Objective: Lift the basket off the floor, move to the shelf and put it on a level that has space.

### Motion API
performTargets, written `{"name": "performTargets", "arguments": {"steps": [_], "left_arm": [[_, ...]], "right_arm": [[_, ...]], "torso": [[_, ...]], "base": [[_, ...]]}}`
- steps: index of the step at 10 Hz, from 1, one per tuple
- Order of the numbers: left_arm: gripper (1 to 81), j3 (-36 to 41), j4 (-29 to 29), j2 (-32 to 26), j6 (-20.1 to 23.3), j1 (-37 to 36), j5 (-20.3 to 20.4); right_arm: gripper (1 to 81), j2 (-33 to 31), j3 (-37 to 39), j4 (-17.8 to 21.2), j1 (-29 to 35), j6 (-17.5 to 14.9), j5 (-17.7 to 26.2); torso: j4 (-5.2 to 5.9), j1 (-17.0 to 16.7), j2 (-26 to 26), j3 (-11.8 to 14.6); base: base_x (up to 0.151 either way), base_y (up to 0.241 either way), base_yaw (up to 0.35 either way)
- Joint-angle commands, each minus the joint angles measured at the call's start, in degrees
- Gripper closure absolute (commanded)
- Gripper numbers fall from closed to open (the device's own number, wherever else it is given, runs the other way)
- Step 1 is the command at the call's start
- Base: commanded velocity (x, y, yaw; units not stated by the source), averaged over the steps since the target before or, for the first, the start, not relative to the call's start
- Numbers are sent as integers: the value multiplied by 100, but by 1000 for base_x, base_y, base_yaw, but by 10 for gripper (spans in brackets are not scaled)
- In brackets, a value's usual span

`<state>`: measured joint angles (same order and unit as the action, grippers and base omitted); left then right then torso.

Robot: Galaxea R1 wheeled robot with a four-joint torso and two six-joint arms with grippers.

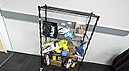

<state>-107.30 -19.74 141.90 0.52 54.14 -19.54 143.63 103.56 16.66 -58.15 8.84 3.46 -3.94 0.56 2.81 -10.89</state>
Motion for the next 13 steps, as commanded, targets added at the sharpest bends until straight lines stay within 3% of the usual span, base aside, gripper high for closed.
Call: {"name": "performTargets", "arguments": {"steps": [1, 13], "left_arm": [[811, 289, -109, -100, 79, -645, -393], [811, 306, -109, -91, 88, -645, -393]], "right_arm": [[811, -95, -267, 91, 598, 48, 155], [811, -95, -320, 91, 580, 21, 102]], "torso": [[0, 0, 0, 0], [0, 0, 0, 0]], "base": [[88, 0, 0], [87, 0, 0]]}}
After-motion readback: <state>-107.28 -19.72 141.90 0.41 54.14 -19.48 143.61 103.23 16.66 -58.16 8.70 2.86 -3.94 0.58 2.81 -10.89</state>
